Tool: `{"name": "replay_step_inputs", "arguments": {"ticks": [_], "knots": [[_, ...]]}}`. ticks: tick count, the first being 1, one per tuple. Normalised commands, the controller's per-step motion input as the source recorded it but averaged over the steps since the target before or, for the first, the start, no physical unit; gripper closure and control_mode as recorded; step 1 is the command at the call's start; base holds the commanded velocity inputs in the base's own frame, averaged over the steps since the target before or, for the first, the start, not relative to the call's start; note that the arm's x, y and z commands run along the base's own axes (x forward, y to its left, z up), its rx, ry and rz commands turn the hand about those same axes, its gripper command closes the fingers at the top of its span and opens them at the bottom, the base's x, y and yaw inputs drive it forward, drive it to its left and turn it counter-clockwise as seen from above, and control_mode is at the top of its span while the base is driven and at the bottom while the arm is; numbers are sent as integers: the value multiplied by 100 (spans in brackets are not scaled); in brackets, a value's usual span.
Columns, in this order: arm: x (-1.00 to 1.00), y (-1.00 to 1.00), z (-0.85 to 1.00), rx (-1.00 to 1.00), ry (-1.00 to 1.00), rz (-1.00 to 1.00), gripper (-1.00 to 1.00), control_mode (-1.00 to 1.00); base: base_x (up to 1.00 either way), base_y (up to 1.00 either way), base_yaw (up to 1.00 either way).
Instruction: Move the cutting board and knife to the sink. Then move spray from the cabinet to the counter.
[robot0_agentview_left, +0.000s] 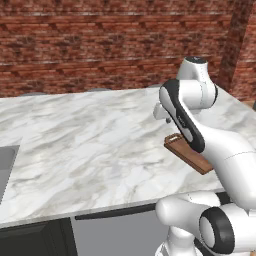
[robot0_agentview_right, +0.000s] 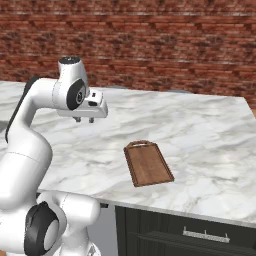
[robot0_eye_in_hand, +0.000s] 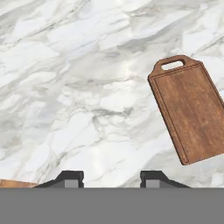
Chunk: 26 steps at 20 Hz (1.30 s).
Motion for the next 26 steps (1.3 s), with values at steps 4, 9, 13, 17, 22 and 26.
{"name": "replay_step_inputs", "arguments": {"ticks": [4,9,13,17,22,26], "knots": [[-1,-26,-1,3,0,0,-100,-100,0,0,0],[-17,-65,-1,6,-3,-13,-100,-100,0,0,0],[4,-41,-12,1,-4,-36,-100,-100,0,0,0],[30,-1,-2,0,-2,-9,-100,-100,0,0,0],[49,-1,-19,-3,1,0,-100,-100,0,0,0],[63,-18,-35,-1,15,2,-100,-100,0,0,0]]}}
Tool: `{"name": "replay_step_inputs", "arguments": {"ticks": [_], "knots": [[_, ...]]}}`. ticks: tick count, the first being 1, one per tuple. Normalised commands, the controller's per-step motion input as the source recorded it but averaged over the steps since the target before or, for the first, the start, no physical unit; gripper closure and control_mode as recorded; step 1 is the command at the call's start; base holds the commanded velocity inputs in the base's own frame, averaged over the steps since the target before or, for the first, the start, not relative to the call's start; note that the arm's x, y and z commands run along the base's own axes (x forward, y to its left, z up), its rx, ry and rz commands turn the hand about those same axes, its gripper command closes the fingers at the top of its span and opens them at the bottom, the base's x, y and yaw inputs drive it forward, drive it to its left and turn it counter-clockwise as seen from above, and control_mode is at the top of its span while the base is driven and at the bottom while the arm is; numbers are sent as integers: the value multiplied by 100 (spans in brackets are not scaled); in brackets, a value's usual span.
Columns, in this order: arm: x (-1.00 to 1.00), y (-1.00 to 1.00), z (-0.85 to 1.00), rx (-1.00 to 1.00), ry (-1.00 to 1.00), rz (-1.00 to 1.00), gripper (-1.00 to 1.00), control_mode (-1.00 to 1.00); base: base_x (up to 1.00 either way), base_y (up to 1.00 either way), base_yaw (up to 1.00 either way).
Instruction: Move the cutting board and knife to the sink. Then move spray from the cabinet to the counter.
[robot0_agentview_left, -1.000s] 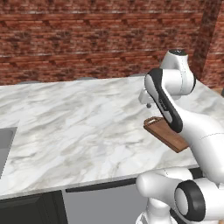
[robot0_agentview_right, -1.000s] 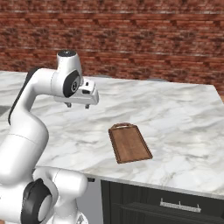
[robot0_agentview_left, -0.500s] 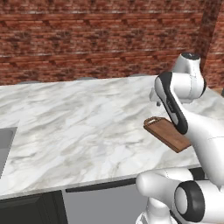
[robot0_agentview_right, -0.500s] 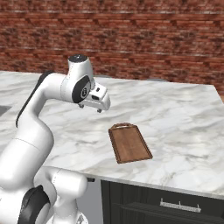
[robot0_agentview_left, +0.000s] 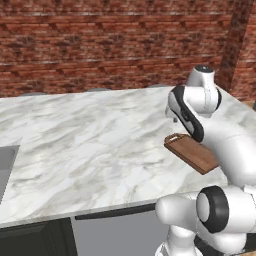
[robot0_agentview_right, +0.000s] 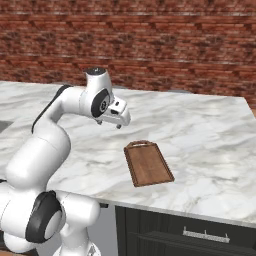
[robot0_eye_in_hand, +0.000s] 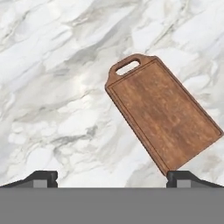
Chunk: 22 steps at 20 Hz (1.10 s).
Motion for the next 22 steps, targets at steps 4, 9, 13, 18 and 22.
{"name": "replay_step_inputs", "arguments": {"ticks": [4,9,13,18,22], "knots": [[52,-38,-41,0,11,11,-100,-100,0,0,0],[60,-36,-36,0,12,13,-100,-100,0,0,0],[22,-12,-10,0,2,8,-100,-100,0,0,0],[0,0,0,0,0,0,-100,-100,0,0,0],[0,0,0,0,0,0,-100,-100,0,0,0]]}}
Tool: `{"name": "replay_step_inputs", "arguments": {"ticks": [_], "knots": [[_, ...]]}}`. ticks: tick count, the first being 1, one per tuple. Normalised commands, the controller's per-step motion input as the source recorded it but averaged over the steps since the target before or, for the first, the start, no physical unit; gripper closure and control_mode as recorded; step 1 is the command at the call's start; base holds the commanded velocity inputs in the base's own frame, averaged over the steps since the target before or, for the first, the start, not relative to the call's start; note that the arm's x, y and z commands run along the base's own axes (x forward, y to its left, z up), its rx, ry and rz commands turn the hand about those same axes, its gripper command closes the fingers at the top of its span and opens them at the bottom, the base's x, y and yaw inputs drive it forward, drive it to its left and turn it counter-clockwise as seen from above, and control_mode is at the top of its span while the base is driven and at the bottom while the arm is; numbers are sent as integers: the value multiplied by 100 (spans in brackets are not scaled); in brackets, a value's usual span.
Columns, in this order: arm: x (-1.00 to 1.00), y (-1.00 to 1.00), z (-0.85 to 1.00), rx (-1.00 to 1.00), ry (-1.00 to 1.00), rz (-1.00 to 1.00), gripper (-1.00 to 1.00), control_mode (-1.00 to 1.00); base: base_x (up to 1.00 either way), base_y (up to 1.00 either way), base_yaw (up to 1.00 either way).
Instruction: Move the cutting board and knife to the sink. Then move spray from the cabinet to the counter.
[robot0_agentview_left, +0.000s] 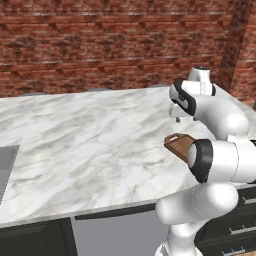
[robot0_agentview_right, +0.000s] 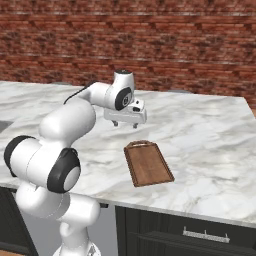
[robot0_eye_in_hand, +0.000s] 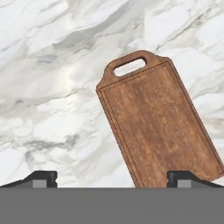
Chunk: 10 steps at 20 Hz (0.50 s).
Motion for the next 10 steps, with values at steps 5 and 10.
{"name": "replay_step_inputs", "arguments": {"ticks": [5,10], "knots": [[11,0,0,0,0,0,-100,-100,0,0,0],[63,0,-11,-1,6,0,-100,-100,0,0,0]]}}
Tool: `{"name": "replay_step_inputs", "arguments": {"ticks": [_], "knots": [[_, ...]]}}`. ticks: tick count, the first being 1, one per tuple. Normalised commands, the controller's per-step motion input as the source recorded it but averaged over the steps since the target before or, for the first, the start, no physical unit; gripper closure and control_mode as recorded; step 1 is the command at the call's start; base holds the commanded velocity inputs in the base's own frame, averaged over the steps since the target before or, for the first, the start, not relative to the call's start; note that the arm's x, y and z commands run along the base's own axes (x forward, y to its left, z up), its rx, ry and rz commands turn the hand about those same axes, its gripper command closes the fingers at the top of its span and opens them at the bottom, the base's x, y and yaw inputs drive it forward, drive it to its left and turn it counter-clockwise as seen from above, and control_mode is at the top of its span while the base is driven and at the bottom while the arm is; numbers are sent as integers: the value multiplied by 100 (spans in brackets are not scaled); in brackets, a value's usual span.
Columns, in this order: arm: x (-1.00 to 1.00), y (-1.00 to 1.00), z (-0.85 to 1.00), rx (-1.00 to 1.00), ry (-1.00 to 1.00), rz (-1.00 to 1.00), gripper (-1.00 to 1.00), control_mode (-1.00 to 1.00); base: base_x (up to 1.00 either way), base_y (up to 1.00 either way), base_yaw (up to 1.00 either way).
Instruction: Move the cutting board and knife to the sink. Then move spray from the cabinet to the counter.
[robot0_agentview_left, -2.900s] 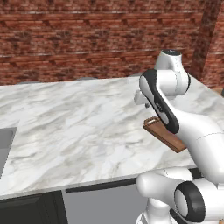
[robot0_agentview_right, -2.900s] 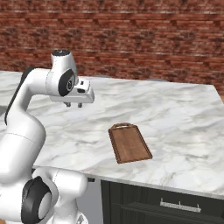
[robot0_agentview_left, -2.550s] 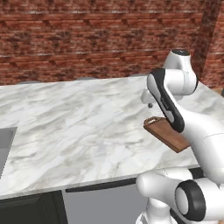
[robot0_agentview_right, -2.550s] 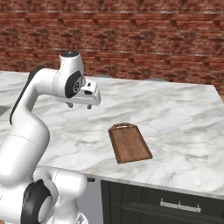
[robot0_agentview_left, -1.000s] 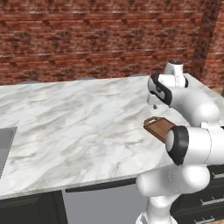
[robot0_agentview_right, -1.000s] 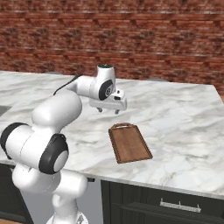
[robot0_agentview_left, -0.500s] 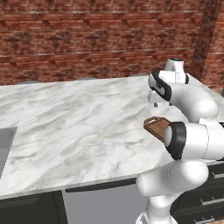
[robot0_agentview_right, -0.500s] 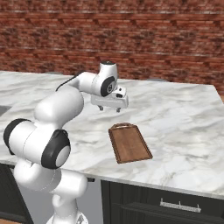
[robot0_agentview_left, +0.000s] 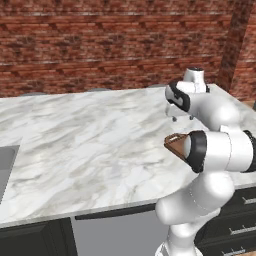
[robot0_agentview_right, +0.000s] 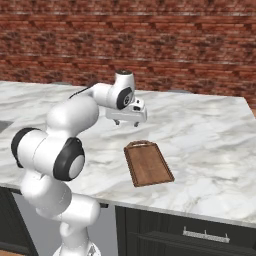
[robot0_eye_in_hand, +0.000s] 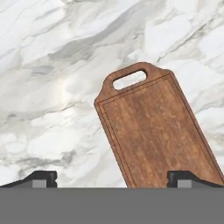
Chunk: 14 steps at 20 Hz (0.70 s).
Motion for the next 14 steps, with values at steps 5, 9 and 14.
{"name": "replay_step_inputs", "arguments": {"ticks": [5,9,14], "knots": [[65,0,-22,0,10,0,-100,-100,0,0,0],[54,0,-34,0,11,0,-100,-100,0,0,0],[65,0,-52,-5,21,1,-100,-100,0,0,0]]}}
